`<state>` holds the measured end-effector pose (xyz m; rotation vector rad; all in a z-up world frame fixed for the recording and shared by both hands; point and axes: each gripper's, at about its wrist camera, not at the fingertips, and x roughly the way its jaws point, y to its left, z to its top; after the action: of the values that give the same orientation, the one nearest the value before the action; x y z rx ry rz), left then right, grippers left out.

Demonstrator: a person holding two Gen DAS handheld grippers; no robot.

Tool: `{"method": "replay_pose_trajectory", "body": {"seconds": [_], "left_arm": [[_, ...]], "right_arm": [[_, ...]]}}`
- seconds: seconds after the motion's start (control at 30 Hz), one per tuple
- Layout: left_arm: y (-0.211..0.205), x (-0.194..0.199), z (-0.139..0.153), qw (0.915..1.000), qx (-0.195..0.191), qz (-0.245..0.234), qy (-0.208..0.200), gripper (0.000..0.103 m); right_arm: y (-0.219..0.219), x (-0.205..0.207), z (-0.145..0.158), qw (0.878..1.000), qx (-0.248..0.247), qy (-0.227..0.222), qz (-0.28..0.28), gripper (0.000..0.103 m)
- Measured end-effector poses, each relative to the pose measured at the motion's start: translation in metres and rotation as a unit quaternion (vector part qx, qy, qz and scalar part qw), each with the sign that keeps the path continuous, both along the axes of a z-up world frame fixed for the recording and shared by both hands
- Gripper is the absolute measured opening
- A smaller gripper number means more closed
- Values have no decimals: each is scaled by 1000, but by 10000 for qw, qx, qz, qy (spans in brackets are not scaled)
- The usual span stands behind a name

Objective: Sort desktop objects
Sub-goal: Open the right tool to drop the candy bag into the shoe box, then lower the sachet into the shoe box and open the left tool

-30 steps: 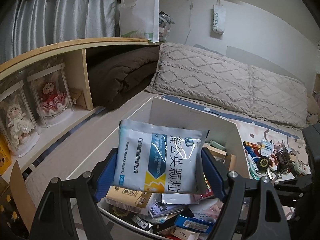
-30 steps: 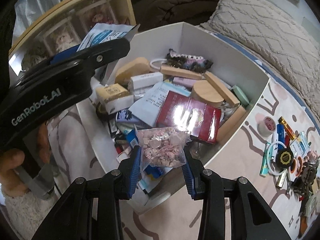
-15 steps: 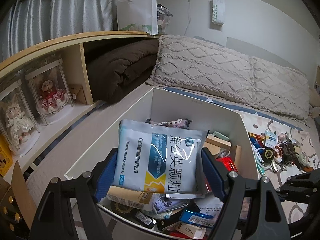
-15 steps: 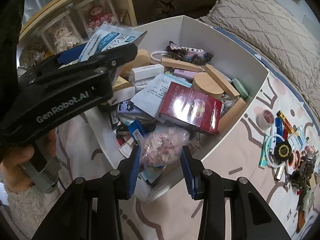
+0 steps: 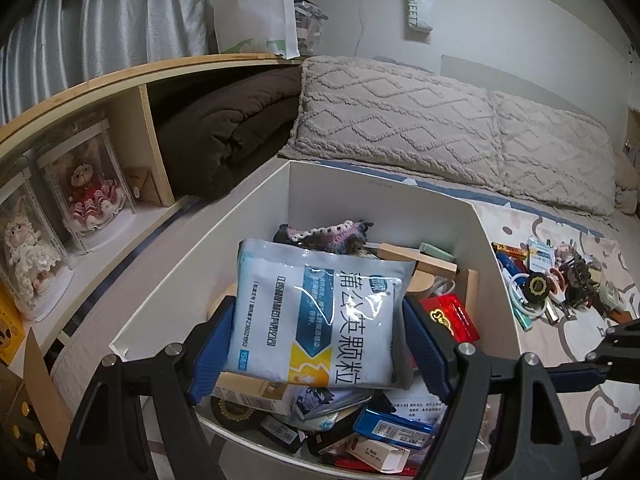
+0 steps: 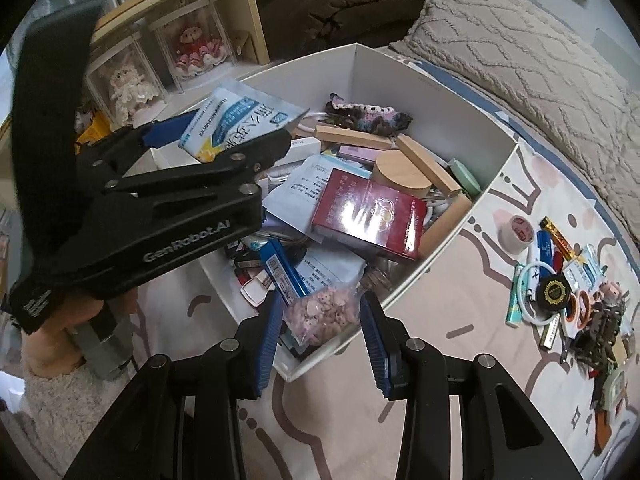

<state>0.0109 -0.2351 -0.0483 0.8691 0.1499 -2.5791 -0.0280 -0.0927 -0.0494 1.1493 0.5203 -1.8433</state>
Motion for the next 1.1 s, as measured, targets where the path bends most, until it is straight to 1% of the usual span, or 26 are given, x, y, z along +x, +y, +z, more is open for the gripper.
{"method": "replay_pose_trajectory", "body": {"seconds": [0.23,0.43,0.67,0.93,1.1], "left_arm": [[9,-3,-5,9998,-108,-112,-149,80],[19,-8,-9,9990,-232,-229,-293,80],[27,-9,-13,9970,-445,-349,-528,80],[41,-13,-19,9936,-547,-572,-803,80],[51,-16,-26,9909,-620,-680,-978,80]], "right_arm": [[21,8,2,9999,-127,92,-58,41],[51,9,2,9990,-237,189,-314,41],[82,3,-5,9977,-238,187,-609,41],[104,2,-19,9963,-397,62,-755,41],[121,2,-28,9952,-346,71,-908,40]]}}
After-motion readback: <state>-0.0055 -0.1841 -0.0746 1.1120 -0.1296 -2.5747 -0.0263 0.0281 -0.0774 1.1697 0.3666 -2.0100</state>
